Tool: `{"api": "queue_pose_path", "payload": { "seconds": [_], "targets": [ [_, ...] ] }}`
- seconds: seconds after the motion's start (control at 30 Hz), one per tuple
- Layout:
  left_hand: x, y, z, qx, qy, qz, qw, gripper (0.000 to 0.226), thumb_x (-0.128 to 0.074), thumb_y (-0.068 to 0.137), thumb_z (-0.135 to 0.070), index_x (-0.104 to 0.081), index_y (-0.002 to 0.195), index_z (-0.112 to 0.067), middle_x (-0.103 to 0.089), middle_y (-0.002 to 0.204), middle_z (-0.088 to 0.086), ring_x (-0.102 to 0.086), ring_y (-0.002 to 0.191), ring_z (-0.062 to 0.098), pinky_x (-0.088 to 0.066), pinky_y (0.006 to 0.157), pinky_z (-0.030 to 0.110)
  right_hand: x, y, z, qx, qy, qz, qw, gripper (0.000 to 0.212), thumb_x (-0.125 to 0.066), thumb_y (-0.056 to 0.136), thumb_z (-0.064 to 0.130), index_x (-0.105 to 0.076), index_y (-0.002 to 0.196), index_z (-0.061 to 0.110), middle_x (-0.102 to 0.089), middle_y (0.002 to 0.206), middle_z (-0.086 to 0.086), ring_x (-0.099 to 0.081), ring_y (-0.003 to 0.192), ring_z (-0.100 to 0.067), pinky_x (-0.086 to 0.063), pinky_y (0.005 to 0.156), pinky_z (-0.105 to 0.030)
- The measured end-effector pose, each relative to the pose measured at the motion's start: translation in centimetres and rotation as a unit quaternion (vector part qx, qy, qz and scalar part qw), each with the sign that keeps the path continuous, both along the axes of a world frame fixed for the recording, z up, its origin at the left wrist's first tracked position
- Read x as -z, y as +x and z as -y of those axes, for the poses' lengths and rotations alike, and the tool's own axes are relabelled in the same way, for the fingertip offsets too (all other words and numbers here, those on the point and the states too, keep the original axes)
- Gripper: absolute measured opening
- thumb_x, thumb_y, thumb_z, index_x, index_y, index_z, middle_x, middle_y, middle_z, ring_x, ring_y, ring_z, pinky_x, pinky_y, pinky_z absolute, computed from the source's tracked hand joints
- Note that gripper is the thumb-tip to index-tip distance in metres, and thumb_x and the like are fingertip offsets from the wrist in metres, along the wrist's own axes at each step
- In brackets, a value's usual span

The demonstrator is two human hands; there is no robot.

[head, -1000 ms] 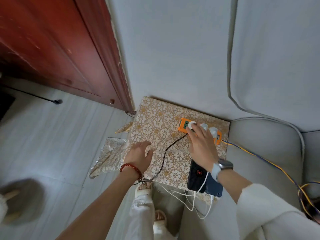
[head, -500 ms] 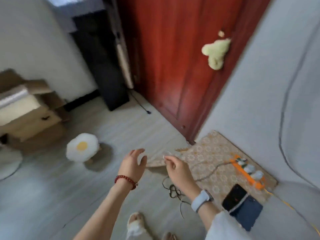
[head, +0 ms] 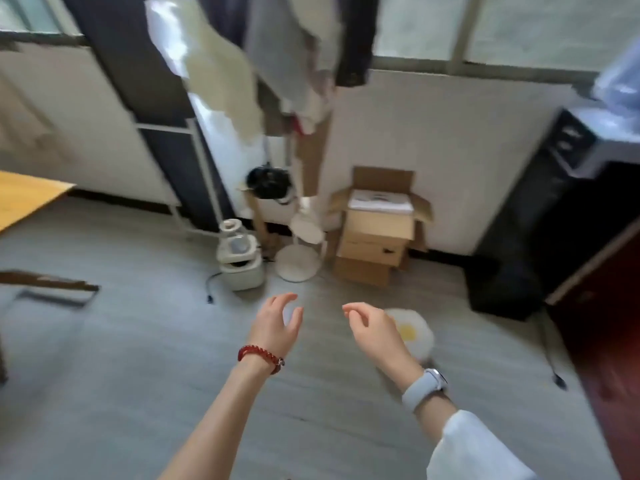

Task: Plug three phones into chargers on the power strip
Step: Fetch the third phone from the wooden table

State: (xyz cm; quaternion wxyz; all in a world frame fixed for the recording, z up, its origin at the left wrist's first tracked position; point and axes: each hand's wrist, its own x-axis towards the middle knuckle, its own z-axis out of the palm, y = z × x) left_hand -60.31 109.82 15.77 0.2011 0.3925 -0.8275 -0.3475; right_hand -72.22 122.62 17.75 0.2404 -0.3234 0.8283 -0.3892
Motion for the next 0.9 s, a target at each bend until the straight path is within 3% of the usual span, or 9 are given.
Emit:
{"api": "queue_pose_path", "payload": {
  "seconds": [0.13, 0.43, 0.63, 0.9],
  "targets": [
    [-0.9, 8.2, 12.5, -0.116, -0.016, 0.01, 0.993, 0.031, -0.053, 0.087, -0.022, -0.056, 0.116, -0.011, -0.059, 0.118, 0.011, -0.054, 0.11, 0.024, -0.038, 0.092, 0.029, -1.1, 6.1, 15.2, -0.132, -0.001, -0.004, 0.991, 0.028, -0.043, 0.092, 0.013, -0.063, 0.112, 0.01, -0.066, 0.117, -0.008, -0.057, 0.112, -0.023, -0.04, 0.095, -0.028],
    [0.2, 21.7, 32.3, -0.313, -0.014, 0.016, 0.95, 0.03, -0.055, 0.086, -0.02, -0.058, 0.114, -0.01, -0.059, 0.119, 0.013, -0.056, 0.11, 0.027, -0.041, 0.096, 0.034, 0.5, 16.0, 40.6, -0.337, 0.014, -0.024, 0.941, 0.028, -0.044, 0.091, 0.015, -0.064, 0.11, 0.012, -0.068, 0.113, -0.007, -0.06, 0.107, -0.02, -0.044, 0.093, -0.029],
    [0.7, 28.3, 47.3, -0.417, 0.012, 0.031, 0.908, 0.029, -0.054, 0.087, -0.02, -0.058, 0.114, -0.01, -0.058, 0.119, 0.014, -0.055, 0.108, 0.028, -0.041, 0.095, 0.033, 2.3, 21.7, 59.8, -0.442, 0.012, -0.019, 0.897, 0.028, -0.043, 0.091, 0.014, -0.064, 0.109, 0.013, -0.069, 0.11, -0.007, -0.061, 0.104, -0.021, -0.035, 0.075, -0.017],
    [-1.2, 37.4, 61.5, -0.541, 0.027, 0.025, 0.84, 0.026, -0.053, 0.086, -0.018, -0.059, 0.111, -0.013, -0.06, 0.114, 0.009, -0.056, 0.105, 0.022, -0.037, 0.088, 0.023, 1.8, 32.0, 79.2, -0.558, 0.027, -0.012, 0.829, 0.029, -0.043, 0.092, 0.015, -0.063, 0.112, 0.012, -0.066, 0.116, -0.008, -0.059, 0.11, -0.023, -0.043, 0.092, -0.029]
  ]
}}
